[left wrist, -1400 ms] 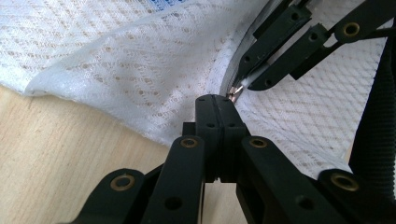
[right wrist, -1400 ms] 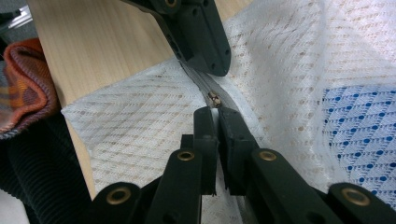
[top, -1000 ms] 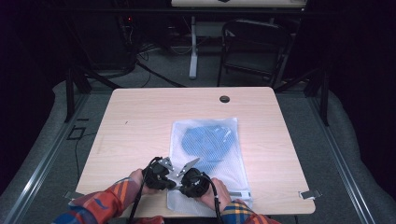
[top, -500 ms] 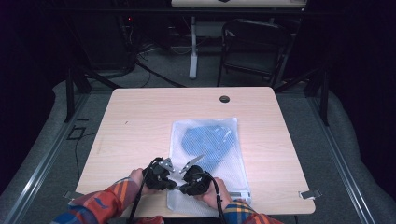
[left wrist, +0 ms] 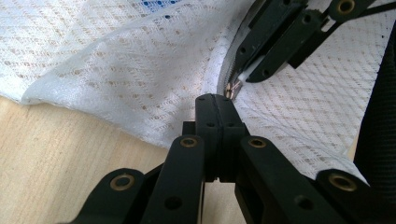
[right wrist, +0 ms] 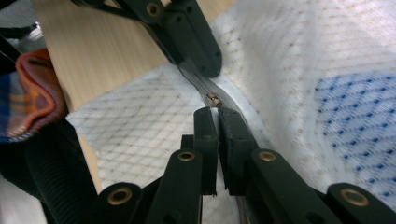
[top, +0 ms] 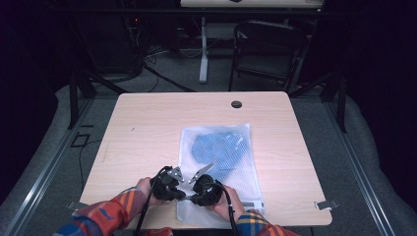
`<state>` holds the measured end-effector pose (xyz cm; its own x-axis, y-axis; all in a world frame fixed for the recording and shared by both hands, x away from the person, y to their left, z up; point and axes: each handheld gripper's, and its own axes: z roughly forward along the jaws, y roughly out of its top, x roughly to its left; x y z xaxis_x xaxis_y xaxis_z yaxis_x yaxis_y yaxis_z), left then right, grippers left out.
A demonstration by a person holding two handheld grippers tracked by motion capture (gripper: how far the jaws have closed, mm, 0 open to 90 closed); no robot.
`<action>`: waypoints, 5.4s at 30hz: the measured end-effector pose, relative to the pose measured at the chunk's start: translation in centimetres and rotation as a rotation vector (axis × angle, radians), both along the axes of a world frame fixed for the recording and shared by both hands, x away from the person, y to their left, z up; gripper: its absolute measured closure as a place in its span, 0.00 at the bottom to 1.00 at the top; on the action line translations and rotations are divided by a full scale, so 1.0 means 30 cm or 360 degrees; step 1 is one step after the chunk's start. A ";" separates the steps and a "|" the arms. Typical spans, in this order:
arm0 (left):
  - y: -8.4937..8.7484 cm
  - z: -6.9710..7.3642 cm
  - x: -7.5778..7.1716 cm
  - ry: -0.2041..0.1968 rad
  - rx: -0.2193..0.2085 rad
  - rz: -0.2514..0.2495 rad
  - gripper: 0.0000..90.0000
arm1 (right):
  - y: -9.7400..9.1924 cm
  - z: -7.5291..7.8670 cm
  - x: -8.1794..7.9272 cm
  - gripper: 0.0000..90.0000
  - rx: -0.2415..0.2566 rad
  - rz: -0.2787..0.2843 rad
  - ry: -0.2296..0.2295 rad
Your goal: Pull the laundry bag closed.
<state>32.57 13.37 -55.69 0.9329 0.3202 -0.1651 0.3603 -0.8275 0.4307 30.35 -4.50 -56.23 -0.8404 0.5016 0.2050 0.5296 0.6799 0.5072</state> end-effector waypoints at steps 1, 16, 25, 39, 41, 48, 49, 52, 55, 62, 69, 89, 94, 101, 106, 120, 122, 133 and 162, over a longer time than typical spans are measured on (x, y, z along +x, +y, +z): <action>0.000 0.000 -0.001 -0.0001 -0.0001 0.0003 1.00 | -0.003 0.002 0.000 0.97 -0.0004 -0.0002 0.0005; -0.002 -0.002 0.010 0.0017 -0.0058 0.0049 1.00 | -0.017 0.000 0.005 0.97 -0.0016 -0.0006 -0.0005; -0.020 -0.003 0.002 -0.0010 -0.0026 0.0023 1.00 | -0.013 -0.002 0.000 0.97 -0.0021 -0.0010 -0.0008; -0.017 -0.004 0.000 -0.0003 -0.0029 0.0010 1.00 | -0.037 0.003 0.002 0.97 -0.0045 0.0007 0.0029; -0.016 -0.005 0.000 0.0002 -0.0038 0.0017 1.00 | -0.043 0.003 0.002 0.97 -0.0047 0.0006 0.0024; -0.015 -0.006 0.002 0.0008 -0.0041 0.0017 1.00 | -0.067 0.009 0.000 0.97 -0.0065 0.0010 0.0024; -0.015 -0.006 0.003 0.0009 -0.0039 0.0016 1.00 | -0.070 0.010 -0.001 0.97 -0.0068 0.0010 0.0027; -0.015 -0.005 0.004 0.0016 -0.0039 0.0014 1.00 | -0.075 0.013 -0.002 0.97 -0.0071 0.0020 0.0019; -0.015 -0.005 0.003 0.0008 -0.0034 0.0011 1.00 | -0.083 0.016 -0.003 0.97 -0.0087 0.0016 0.0010; -0.013 -0.007 0.006 0.0017 -0.0050 0.0019 1.00 | -0.093 0.016 -0.001 0.97 -0.0080 0.0021 0.0025; -0.013 -0.007 0.006 0.0020 -0.0050 0.0013 1.00 | -0.106 0.019 -0.003 0.97 -0.0083 0.0005 0.0022; -0.014 -0.007 0.007 0.0022 -0.0049 0.0007 1.00 | -0.162 0.029 -0.011 0.97 -0.0104 -0.0004 0.0037; -0.017 -0.005 0.006 0.0009 -0.0036 0.0017 1.00 | -0.159 0.028 -0.010 0.97 -0.0140 0.0004 0.0022; -0.050 0.027 -0.003 -0.0076 -0.0178 0.0027 1.00 | -0.158 0.027 -0.007 0.97 -0.0128 -0.0004 0.0036; -0.088 0.017 -0.006 -0.0122 -0.0185 -0.0015 1.00 | -0.154 0.024 -0.007 0.96 -0.0130 0.0000 0.0037; -0.129 -0.020 -0.007 -0.0056 -0.0169 -0.0075 1.00 | -0.145 0.020 -0.006 0.97 -0.0135 0.0002 0.0039; -0.128 -0.021 -0.006 -0.0048 -0.0171 -0.0063 1.00 | -0.145 0.021 -0.005 0.97 -0.0148 0.0013 0.0033; -0.129 -0.017 -0.015 -0.0095 -0.0143 -0.0088 1.00 | -0.160 0.028 -0.008 0.97 -0.0155 -0.0006 0.0044; -0.126 -0.020 -0.015 -0.0090 -0.0160 -0.0088 1.00 | -0.242 0.053 -0.012 0.97 -0.0182 -0.0033 0.0064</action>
